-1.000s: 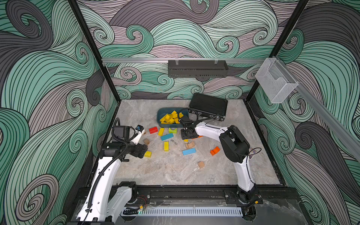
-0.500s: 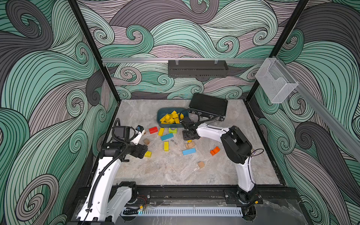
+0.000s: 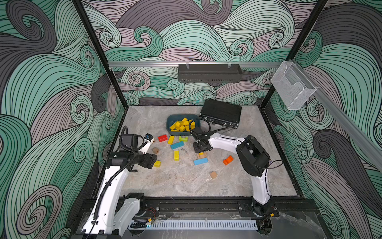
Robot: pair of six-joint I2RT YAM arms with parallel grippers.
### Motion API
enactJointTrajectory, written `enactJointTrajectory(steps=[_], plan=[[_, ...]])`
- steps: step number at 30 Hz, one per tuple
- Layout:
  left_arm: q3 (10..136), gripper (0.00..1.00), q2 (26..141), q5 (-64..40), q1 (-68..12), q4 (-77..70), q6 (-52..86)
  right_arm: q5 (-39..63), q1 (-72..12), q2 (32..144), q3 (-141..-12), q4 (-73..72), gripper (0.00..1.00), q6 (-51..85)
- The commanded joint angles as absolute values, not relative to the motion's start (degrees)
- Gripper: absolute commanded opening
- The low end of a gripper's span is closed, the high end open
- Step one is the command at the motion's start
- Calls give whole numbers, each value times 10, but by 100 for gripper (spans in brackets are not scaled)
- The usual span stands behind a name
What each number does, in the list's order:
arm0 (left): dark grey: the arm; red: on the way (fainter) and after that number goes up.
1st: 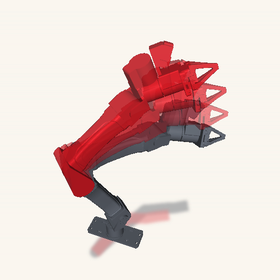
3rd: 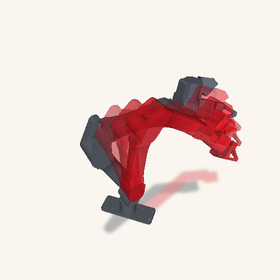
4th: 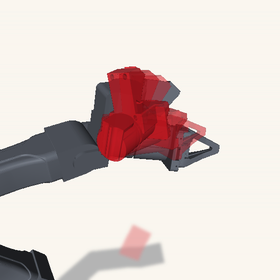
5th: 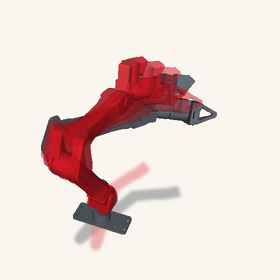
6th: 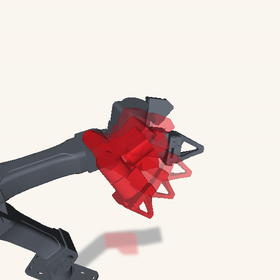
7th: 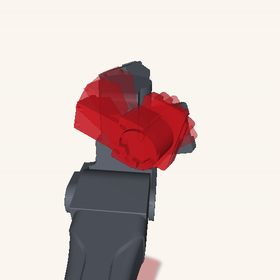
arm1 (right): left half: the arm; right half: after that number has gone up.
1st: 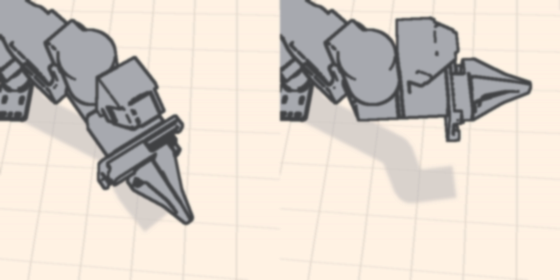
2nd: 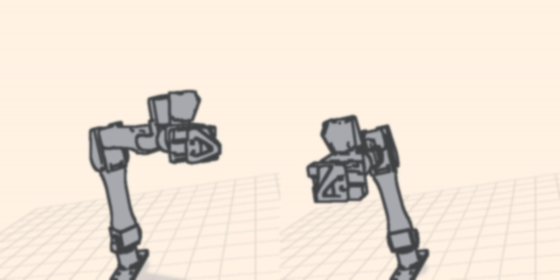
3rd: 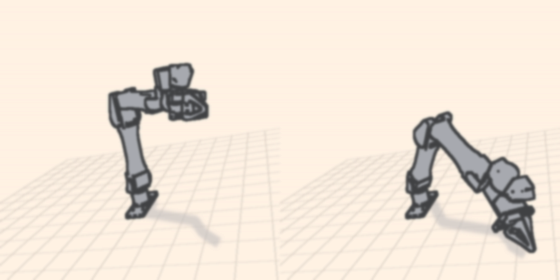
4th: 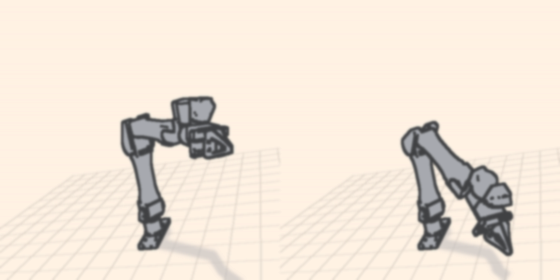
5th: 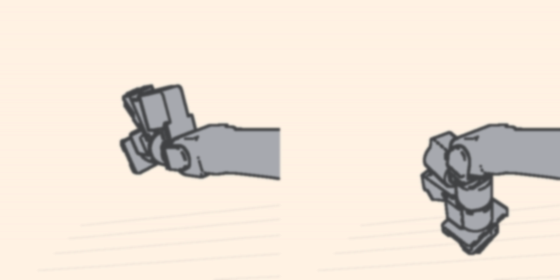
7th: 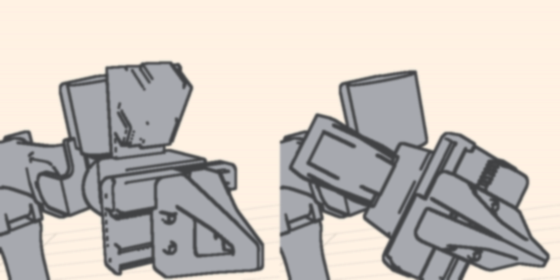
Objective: Pick out the yellow building blocks
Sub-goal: Pick up the building block from the center of the board, then place the building block in the storage box.
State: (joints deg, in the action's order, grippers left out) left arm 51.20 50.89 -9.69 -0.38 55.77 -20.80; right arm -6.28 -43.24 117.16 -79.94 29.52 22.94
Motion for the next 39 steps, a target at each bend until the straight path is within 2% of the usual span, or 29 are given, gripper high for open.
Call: enactJointTrajectory(steps=[1, 22, 29, 39], plan=[[512, 95, 516, -109, 0, 560, -207, -38, -436, 1138, -789, 321, 17, 217], [505, 95, 544, -93, -1, 538, -218, 17, -437, 1068, -826, 331, 17, 167], [506, 95, 553, -86, 0, 537, -229, 25, -429, 1096, -939, 362, 17, 132], [502, 95, 541, -88, 0, 562, -243, 45, -384, 1247, -1158, 379, 18, 111]])
